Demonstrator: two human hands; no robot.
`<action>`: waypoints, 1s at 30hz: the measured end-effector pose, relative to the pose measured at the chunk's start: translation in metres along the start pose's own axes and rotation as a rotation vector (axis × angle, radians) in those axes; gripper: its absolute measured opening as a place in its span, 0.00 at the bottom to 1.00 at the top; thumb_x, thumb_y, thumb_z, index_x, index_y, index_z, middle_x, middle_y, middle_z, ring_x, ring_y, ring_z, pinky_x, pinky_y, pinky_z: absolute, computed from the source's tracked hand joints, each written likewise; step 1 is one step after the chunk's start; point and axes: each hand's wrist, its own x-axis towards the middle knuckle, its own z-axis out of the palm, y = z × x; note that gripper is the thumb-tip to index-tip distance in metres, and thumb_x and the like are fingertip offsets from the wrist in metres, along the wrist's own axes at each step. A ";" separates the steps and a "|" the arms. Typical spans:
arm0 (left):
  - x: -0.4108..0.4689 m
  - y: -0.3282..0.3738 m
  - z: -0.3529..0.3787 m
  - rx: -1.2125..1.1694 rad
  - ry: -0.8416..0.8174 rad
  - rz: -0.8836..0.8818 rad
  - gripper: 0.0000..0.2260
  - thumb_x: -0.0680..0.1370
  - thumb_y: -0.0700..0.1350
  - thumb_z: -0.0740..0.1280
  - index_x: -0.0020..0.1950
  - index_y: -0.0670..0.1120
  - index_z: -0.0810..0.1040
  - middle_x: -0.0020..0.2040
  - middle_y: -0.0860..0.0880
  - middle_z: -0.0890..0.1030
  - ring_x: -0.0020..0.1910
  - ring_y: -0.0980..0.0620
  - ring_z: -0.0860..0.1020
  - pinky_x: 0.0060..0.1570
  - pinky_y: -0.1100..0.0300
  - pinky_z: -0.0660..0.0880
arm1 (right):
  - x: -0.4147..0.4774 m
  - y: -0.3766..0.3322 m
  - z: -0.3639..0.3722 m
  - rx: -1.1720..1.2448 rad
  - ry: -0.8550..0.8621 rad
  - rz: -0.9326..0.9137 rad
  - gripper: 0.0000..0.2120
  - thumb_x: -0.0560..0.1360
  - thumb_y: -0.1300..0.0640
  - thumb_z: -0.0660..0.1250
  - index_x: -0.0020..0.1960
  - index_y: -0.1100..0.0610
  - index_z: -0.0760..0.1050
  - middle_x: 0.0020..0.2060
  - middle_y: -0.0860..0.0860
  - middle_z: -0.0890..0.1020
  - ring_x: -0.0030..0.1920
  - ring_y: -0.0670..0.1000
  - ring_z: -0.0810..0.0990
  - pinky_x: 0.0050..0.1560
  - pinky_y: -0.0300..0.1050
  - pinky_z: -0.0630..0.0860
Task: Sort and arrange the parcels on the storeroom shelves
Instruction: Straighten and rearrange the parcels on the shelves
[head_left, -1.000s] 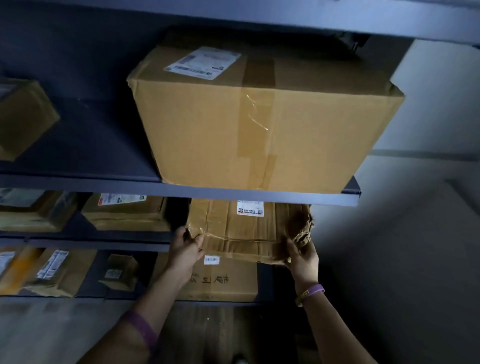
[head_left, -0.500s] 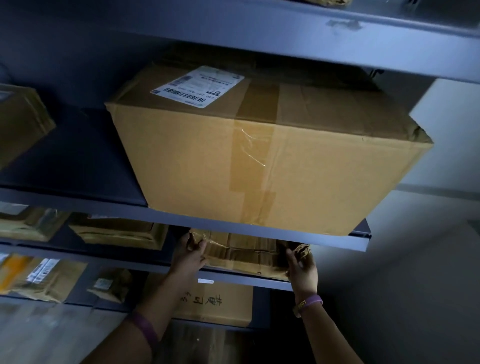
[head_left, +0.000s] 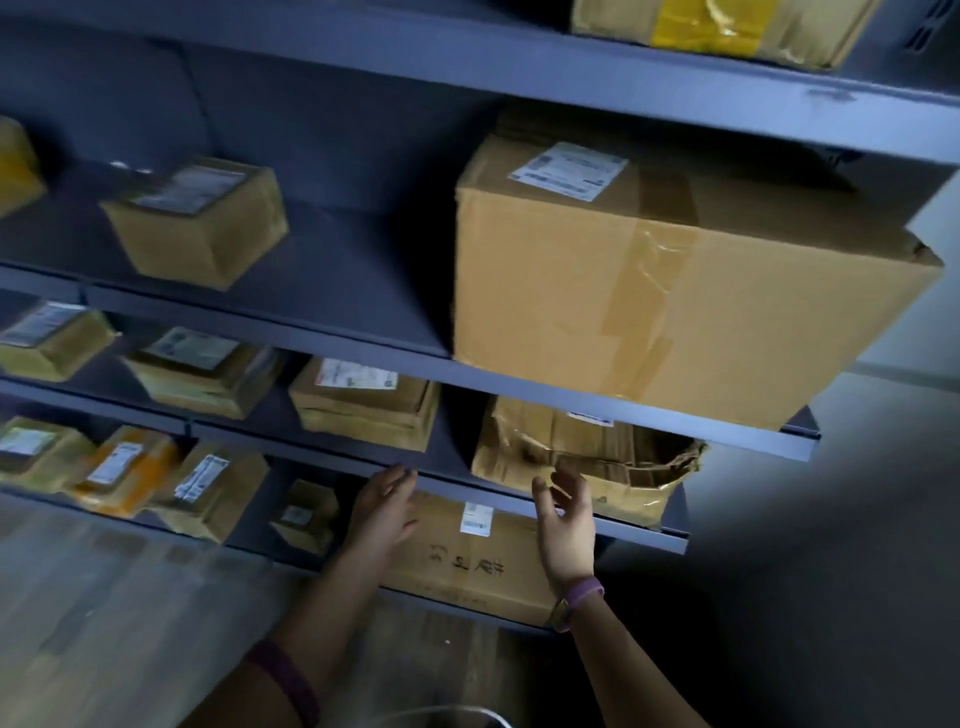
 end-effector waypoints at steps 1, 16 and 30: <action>-0.003 0.004 -0.022 -0.017 0.009 -0.003 0.12 0.79 0.45 0.66 0.63 0.49 0.74 0.63 0.46 0.74 0.58 0.48 0.74 0.51 0.52 0.75 | -0.011 -0.004 0.019 0.002 -0.041 0.001 0.19 0.79 0.53 0.66 0.68 0.56 0.70 0.63 0.52 0.76 0.61 0.50 0.75 0.58 0.44 0.71; -0.027 0.075 -0.375 -0.037 0.294 0.086 0.15 0.80 0.49 0.62 0.64 0.45 0.75 0.58 0.43 0.77 0.57 0.43 0.76 0.54 0.50 0.76 | -0.189 -0.053 0.333 0.059 -0.454 0.055 0.28 0.79 0.54 0.67 0.75 0.59 0.63 0.70 0.55 0.71 0.69 0.52 0.71 0.64 0.40 0.67; 0.098 0.152 -0.581 -0.027 0.328 0.137 0.06 0.81 0.47 0.62 0.56 0.50 0.74 0.55 0.48 0.76 0.56 0.47 0.74 0.53 0.50 0.72 | -0.208 -0.085 0.602 -0.050 -0.613 0.097 0.26 0.80 0.52 0.65 0.74 0.57 0.64 0.71 0.53 0.71 0.70 0.52 0.70 0.70 0.51 0.68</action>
